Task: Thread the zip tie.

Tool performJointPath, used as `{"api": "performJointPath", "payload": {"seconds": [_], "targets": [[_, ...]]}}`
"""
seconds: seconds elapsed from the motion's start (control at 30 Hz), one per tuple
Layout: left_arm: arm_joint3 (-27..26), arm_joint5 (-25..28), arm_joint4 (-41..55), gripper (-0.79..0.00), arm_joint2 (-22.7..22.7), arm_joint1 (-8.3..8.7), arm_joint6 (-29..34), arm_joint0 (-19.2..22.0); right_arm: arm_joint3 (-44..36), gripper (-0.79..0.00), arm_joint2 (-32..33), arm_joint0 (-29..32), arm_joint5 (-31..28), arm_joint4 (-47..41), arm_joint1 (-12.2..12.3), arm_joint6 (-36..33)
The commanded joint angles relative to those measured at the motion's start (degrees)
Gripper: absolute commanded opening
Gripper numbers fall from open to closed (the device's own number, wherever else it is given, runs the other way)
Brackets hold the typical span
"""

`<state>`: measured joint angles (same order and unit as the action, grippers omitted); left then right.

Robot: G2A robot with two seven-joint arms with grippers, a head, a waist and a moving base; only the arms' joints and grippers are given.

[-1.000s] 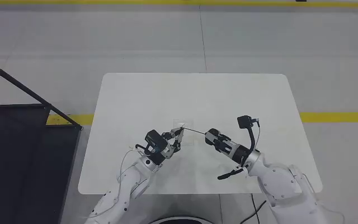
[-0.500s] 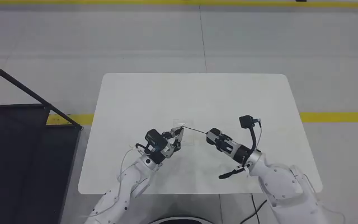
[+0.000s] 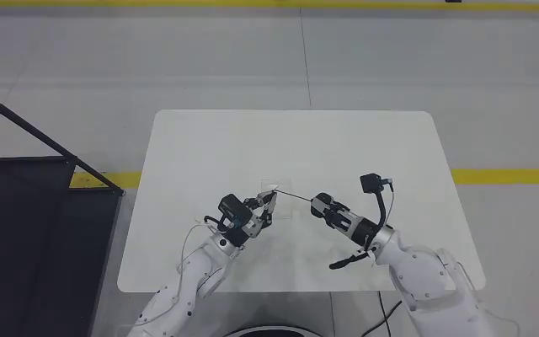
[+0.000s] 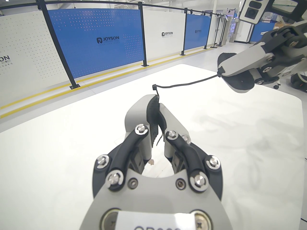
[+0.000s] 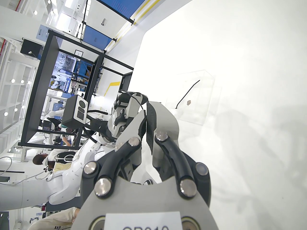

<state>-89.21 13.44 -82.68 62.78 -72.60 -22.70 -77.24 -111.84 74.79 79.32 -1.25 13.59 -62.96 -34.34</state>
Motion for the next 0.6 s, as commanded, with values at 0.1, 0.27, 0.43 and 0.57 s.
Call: {"api": "performJointPath", "payload": {"seconds": [0.1, 0.27, 0.43, 0.57], "targets": [[0.0, 0.0, 0.0, -0.785, 0.0, 0.0, 0.0, 0.0, -0.21, -0.785, 0.21, 0.32, 0.13, -0.2, 0.02, -0.02], [0.0, 0.0, 0.0, -0.785, 0.0, 0.0, 0.0, 0.0, -1.25, -0.785, 0.94, 1.01, 1.26, -0.58, 0.13, -0.7], [0.0, 0.0, 0.0, -0.785, 0.0, 0.0, 0.0, 0.0, -2.12, -0.785, 1.18, 2.28, 1.42, -1.0, 0.2, -0.99], [0.0, 0.0, 0.0, -0.785, 0.0, 0.0, 0.0, 0.0, -2.58, -0.785, 0.94, 2.35, 2.24, -1.08, 0.18, -1.15]]}}
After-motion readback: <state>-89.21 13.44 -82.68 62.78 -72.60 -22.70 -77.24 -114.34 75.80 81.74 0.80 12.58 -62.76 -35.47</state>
